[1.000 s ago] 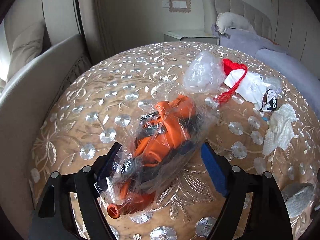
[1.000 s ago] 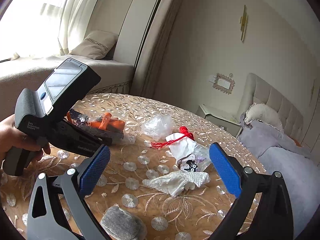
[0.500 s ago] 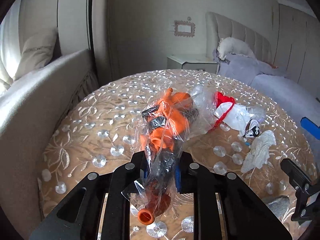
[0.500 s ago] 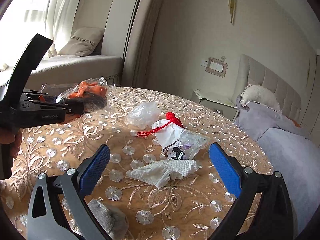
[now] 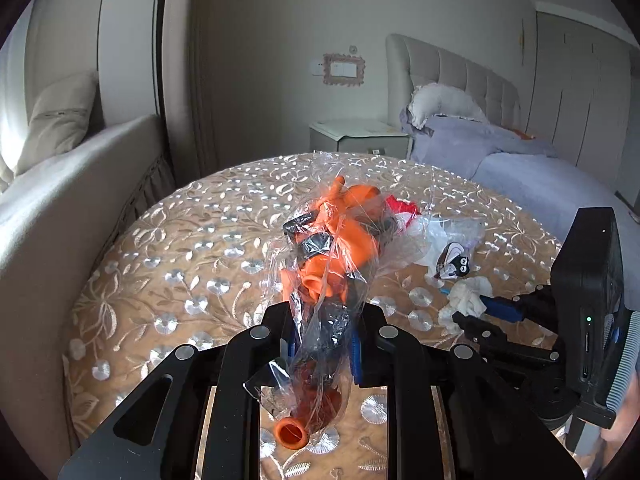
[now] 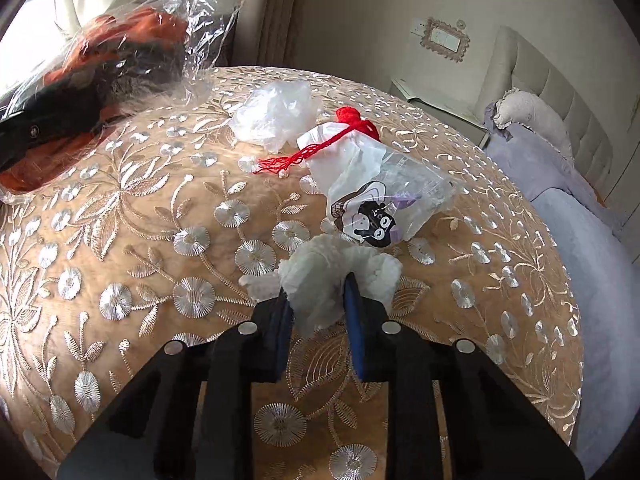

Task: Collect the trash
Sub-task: 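Grasp the clear bag with orange toy with the left gripper while the right grasps the white tissue, then carry both items to the white bin and release the orange-toy bag from the left gripper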

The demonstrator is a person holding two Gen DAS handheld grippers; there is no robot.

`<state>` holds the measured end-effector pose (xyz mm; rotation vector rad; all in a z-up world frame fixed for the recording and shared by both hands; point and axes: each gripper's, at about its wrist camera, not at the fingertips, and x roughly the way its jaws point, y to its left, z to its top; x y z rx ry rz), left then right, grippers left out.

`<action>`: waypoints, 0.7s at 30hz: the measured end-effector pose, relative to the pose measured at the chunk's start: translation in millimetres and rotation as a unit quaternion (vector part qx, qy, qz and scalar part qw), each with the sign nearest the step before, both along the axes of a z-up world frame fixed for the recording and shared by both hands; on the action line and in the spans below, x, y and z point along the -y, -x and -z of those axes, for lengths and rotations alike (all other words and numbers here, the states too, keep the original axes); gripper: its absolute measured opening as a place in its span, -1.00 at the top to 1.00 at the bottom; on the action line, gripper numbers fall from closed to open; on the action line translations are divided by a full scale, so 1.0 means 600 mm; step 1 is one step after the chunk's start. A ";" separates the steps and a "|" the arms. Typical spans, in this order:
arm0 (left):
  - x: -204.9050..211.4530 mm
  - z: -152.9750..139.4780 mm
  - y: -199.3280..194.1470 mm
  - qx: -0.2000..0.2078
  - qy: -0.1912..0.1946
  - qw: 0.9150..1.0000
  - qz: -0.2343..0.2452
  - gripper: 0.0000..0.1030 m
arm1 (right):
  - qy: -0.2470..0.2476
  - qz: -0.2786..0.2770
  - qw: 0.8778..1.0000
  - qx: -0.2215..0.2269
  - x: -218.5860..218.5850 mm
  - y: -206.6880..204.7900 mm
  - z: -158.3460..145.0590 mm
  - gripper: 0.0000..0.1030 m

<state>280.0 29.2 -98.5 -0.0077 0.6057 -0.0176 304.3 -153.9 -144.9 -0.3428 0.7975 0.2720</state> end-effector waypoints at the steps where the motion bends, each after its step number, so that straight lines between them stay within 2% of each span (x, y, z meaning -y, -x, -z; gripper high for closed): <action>1: 0.002 -0.002 0.005 0.002 0.000 1.000 -0.001 0.65 | -0.009 -0.001 1.000 0.005 0.006 0.007 -0.005 0.65; 5: 0.016 -0.016 0.026 0.010 -0.001 1.000 0.002 0.65 | -0.022 0.006 0.997 0.068 0.029 0.058 -0.053 0.66; 9: 0.038 -0.029 0.051 0.016 0.000 1.000 0.011 0.65 | -0.046 0.015 0.990 0.135 0.070 0.123 -0.119 0.66; 12: 0.067 -0.038 0.071 0.024 0.003 0.999 0.025 0.65 | -0.053 0.022 0.984 0.170 0.103 0.173 -0.154 0.66; 21: 0.197 -0.050 0.136 0.033 0.007 0.994 0.100 0.65 | -0.050 0.066 0.974 0.213 0.201 0.296 -0.187 0.66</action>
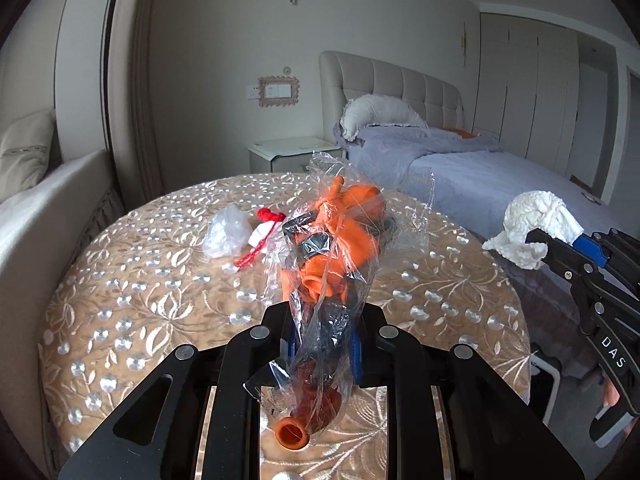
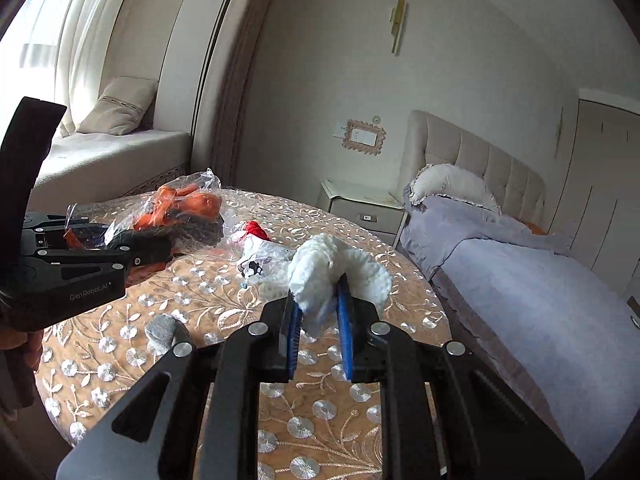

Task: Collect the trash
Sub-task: 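Carry both items to the white bin and release the orange-toy bag from the left gripper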

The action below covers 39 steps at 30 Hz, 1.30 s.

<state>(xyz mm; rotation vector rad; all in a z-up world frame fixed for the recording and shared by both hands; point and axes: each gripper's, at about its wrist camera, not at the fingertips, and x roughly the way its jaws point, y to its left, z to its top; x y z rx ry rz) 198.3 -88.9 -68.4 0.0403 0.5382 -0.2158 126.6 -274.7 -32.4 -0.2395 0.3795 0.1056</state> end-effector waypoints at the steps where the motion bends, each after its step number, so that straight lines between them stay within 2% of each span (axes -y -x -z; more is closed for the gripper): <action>1: 0.018 0.000 0.007 0.000 0.001 1.000 0.012 0.65 | 0.001 0.007 1.000 0.000 0.012 0.011 -0.002 0.66; 13: 0.241 0.030 0.075 -0.005 -0.006 0.991 0.136 0.64 | -0.019 0.107 0.994 0.028 0.175 0.136 0.012 0.65; 23: 0.412 0.100 0.106 -0.047 0.002 0.971 0.232 0.64 | -0.014 0.186 0.982 0.014 0.279 0.207 0.068 0.65; 29: 0.492 0.152 0.110 -0.072 0.003 0.961 0.266 0.64 | -0.011 0.215 0.977 0.004 0.332 0.220 0.107 0.65; 39: 0.581 0.238 0.100 -0.118 -0.034 0.947 0.296 0.64 | -0.031 0.227 0.973 -0.028 0.399 0.198 0.180 0.65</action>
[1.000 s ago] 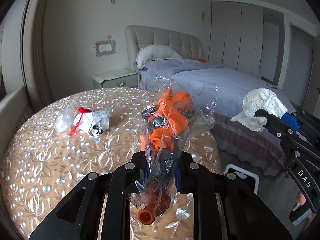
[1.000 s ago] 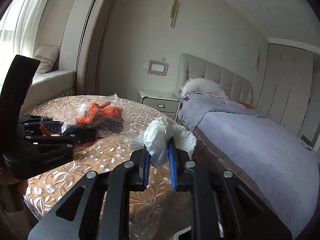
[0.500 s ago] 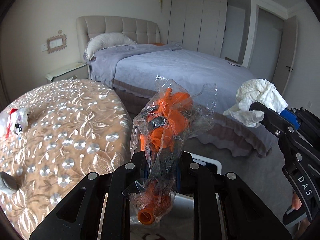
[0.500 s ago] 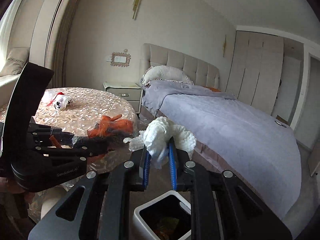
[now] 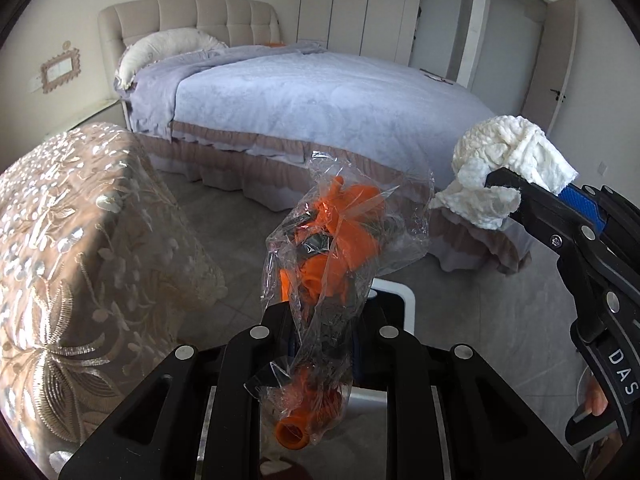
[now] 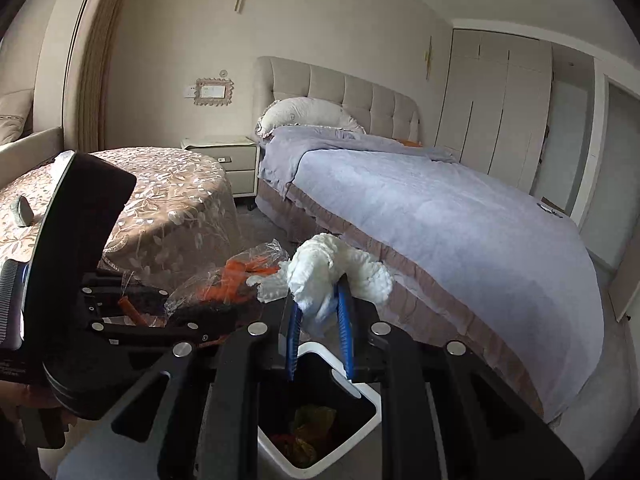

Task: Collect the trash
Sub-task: 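Carry both items to the white bin and release the orange-toy bag from the left gripper, then release the white tissue into the bin with the right gripper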

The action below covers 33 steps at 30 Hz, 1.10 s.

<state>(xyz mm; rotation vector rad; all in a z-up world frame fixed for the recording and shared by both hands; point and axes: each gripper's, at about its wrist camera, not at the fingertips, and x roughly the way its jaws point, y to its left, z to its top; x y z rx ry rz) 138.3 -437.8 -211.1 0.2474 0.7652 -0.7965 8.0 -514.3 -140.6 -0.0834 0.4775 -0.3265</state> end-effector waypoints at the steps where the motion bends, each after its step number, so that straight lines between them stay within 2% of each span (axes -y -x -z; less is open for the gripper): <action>1: 0.006 0.007 -0.003 -0.003 -0.004 1.000 0.002 0.64 | 0.001 -0.001 1.000 -0.002 0.005 -0.002 0.008 0.65; 8: 0.051 0.057 -0.019 -0.004 -0.036 0.999 0.005 0.63 | -0.001 -0.013 1.000 -0.019 0.038 -0.032 0.078 0.65; 10: 0.063 0.078 -0.028 -0.011 -0.049 0.999 0.009 0.60 | -0.003 -0.011 1.000 -0.028 0.048 -0.038 0.100 0.65; 11: 0.069 0.089 -0.034 -0.018 -0.054 0.998 0.014 0.52 | -0.007 -0.009 0.999 -0.033 0.054 -0.040 0.111 0.65; 13: 0.080 0.110 -0.043 -0.039 -0.060 0.997 0.022 -0.15 | -0.014 -0.004 0.999 -0.041 0.063 -0.043 0.127 0.64; 14: 0.088 0.123 -0.045 -0.039 -0.074 0.996 0.020 -0.84 | -0.020 0.001 0.999 -0.042 0.069 -0.042 0.132 0.63; 15: 0.091 0.132 -0.045 -0.036 -0.080 0.996 0.022 -0.91 | -0.028 0.003 0.999 -0.045 0.077 -0.040 0.136 0.63; 18: 0.093 0.149 -0.052 -0.055 -0.080 0.995 0.023 -0.91 | -0.036 0.015 0.998 -0.050 0.095 -0.040 0.146 0.63; 20: 0.093 0.148 -0.055 -0.051 -0.081 0.995 0.019 -0.91 | -0.041 0.018 0.998 -0.049 0.102 -0.038 0.149 0.63; 24: 0.078 0.127 -0.059 -0.010 -0.091 0.996 -0.007 -0.91 | -0.039 0.020 0.998 -0.037 0.108 -0.036 0.143 0.63; 26: 0.064 0.105 -0.069 0.008 -0.084 0.996 -0.027 -0.91 | -0.043 0.019 0.998 -0.035 0.111 -0.039 0.146 0.63; 33: 0.021 0.044 -0.075 0.046 -0.066 0.994 -0.070 -0.91 | -0.065 -0.017 0.996 -0.050 0.099 -0.068 0.194 0.62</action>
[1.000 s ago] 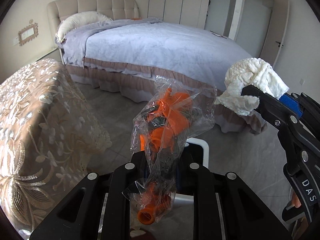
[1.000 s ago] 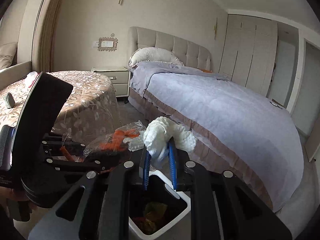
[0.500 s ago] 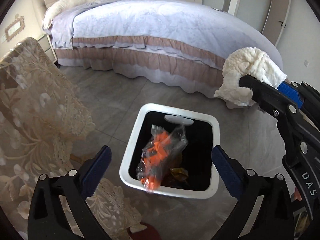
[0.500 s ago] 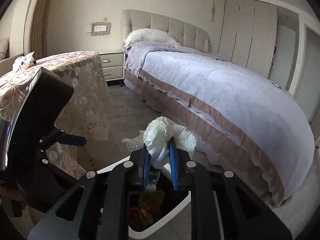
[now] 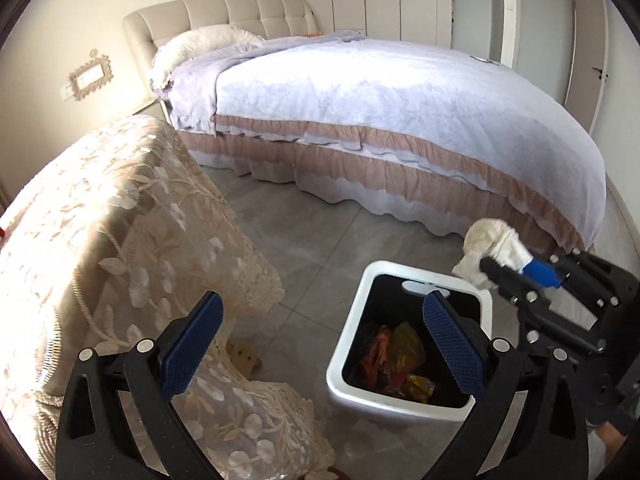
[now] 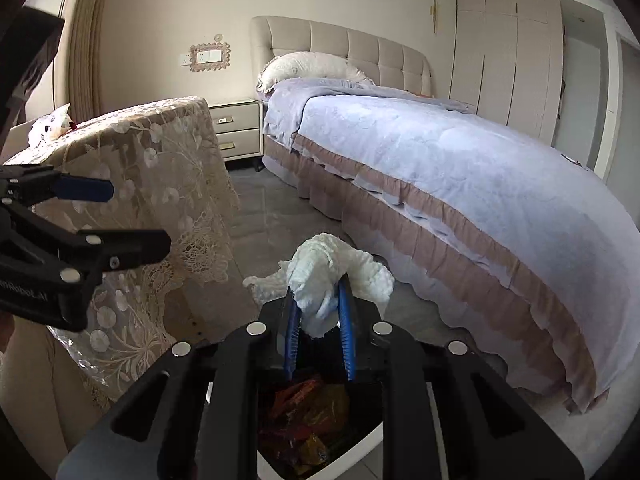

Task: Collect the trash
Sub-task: 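Release the white tissue into the bin with the right gripper, then move both grippers back to the table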

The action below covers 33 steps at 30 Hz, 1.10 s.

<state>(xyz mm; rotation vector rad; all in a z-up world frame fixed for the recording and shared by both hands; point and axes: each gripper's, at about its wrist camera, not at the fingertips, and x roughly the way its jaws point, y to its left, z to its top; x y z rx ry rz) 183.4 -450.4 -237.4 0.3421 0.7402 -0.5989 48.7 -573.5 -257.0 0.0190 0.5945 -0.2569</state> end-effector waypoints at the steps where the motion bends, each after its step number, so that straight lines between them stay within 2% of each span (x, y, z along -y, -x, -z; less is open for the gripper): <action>1: -0.004 -0.004 -0.001 0.000 0.003 1.000 -0.004 -0.91 | 0.000 -0.008 1.000 -0.006 -0.006 -0.005 0.011 0.62; 5: -0.016 -0.011 0.001 0.001 0.002 1.000 -0.006 -0.91 | -0.002 -0.025 0.999 -0.033 -0.021 -0.018 0.046 0.59; 7: -0.018 -0.015 0.003 0.002 0.006 1.000 -0.006 -0.91 | -0.007 -0.034 0.998 -0.045 -0.023 -0.020 0.052 -0.03; 8: -0.019 -0.018 0.004 0.002 0.008 1.000 -0.006 -0.91 | -0.007 -0.036 0.998 -0.041 -0.023 -0.017 0.049 -0.88; 10: -0.021 -0.025 0.007 0.002 0.012 1.000 -0.003 -0.91 | 0.000 -0.035 0.999 -0.014 -0.024 -0.005 0.032 -0.92; 15: -0.036 -0.056 0.017 0.006 0.034 0.999 -0.005 -0.91 | 0.009 -0.027 0.999 0.022 -0.020 0.005 -0.032 -0.92; 19: -0.076 -0.103 0.035 0.035 0.053 0.998 -0.023 -0.91 | 0.016 -0.036 0.997 0.068 -0.037 0.011 -0.099 -0.92; 23: -0.140 -0.155 0.041 0.067 0.071 0.993 -0.064 -0.91 | 0.022 -0.068 0.990 0.117 -0.079 0.006 -0.165 -0.92; 27: -0.216 -0.190 0.040 0.100 0.063 0.986 -0.115 -0.91 | 0.023 -0.124 0.979 0.163 -0.139 -0.007 -0.224 -0.92; 33: -0.354 -0.222 0.022 0.113 0.056 0.972 -0.200 -0.91 | 0.026 -0.194 0.962 0.189 -0.242 -0.054 -0.271 -0.92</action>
